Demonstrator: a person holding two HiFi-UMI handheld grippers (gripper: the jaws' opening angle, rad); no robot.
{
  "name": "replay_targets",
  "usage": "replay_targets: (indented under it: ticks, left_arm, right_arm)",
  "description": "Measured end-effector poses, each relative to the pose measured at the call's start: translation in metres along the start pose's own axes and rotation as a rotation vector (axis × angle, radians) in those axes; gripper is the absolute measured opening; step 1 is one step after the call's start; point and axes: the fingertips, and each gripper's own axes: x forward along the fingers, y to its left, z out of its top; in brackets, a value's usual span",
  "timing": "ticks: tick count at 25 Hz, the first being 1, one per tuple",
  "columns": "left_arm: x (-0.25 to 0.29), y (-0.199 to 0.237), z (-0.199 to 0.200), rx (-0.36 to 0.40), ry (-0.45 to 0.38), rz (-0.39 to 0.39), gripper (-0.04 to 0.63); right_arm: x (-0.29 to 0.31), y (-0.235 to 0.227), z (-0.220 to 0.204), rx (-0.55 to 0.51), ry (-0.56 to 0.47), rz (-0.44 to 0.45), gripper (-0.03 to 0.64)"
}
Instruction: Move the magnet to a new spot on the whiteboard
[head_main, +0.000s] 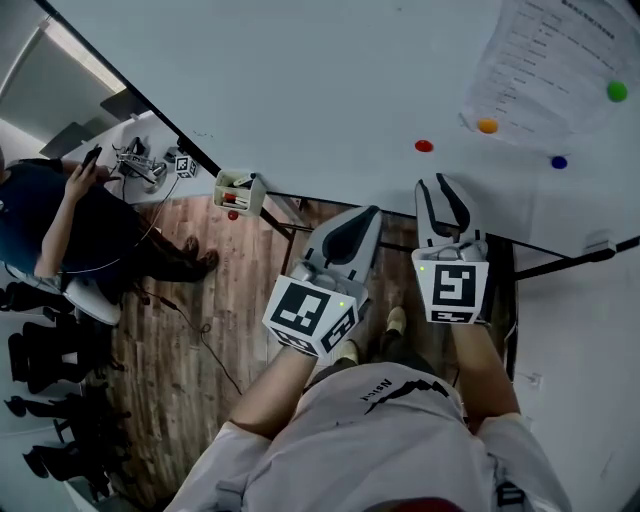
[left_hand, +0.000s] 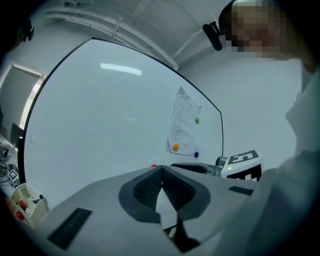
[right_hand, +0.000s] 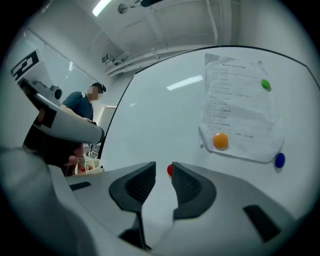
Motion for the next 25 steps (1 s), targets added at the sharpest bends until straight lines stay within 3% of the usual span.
replay_targets:
  ticks: [10,25]
  left_arm:
    - [0.033,0.020,-0.010,-0.002,0.006,-0.004,0.011]
    - [0.049,0.050,-0.017,-0.055,-0.007,-0.052,0.011]
  right_arm:
    - [0.040,-0.012,-0.020,-0.233,0.040,-0.064,0.117]
    - [0.060,-0.010,-0.036,-0.432,0.098,-0.185,0.137]
